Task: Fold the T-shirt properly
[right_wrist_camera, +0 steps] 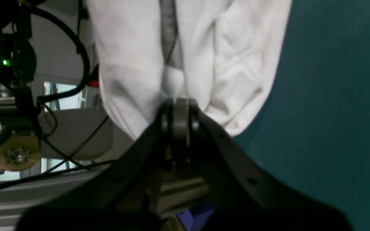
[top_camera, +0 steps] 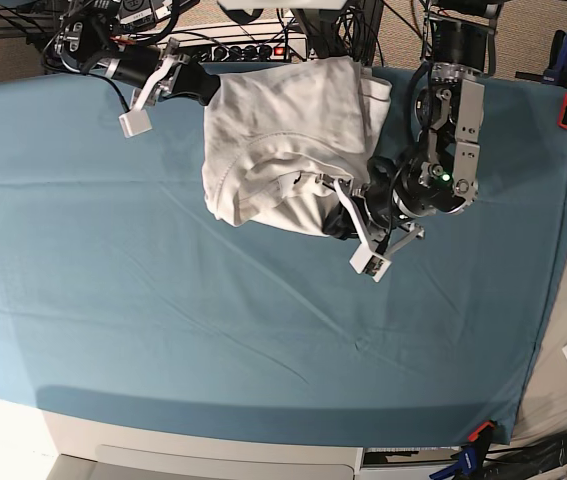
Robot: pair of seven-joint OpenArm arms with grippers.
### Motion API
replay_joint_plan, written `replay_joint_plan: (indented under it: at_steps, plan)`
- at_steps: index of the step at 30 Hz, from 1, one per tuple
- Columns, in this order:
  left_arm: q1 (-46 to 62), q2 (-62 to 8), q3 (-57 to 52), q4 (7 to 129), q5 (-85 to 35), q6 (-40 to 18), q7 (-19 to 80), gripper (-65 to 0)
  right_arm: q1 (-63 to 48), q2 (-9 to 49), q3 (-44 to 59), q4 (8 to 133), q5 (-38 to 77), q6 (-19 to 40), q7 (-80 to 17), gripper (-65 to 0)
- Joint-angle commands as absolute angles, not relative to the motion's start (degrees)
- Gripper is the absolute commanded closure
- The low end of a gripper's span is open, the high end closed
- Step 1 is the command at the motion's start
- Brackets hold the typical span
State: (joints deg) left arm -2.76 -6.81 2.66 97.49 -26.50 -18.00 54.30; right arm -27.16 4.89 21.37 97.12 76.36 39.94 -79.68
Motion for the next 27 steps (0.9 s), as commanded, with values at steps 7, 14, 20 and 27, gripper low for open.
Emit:
replay_joint_plan:
  at_steps: [7, 14, 20, 27]
  plan:
    - [-3.99, -7.20, 2.46, 98.48, -26.98, -18.02, 52.56, -21.5, -27.46, 4.95, 21.82, 97.93, 74.94, 40.00, -80.00, -18.3]
    - [-4.82, -11.11, 0.82, 100.55, -24.71, -17.98, 52.69, -24.5, -23.51, 6.48, 33.21, 97.93, 74.98, 40.00, -80.00, -23.0]
    - [-4.40, -17.12, -6.17, 102.39, -23.97, -17.80, 56.73, -24.4, -20.01, 13.13, 45.67, 97.93, 75.00, 40.00, -80.00, -22.9]
    - [5.45, -23.99, -21.02, 106.69, -30.92, -17.80, 60.90, -6.7, -26.04, 17.17, 52.51, 97.93, 76.73, 40.00, -80.00, -22.9]
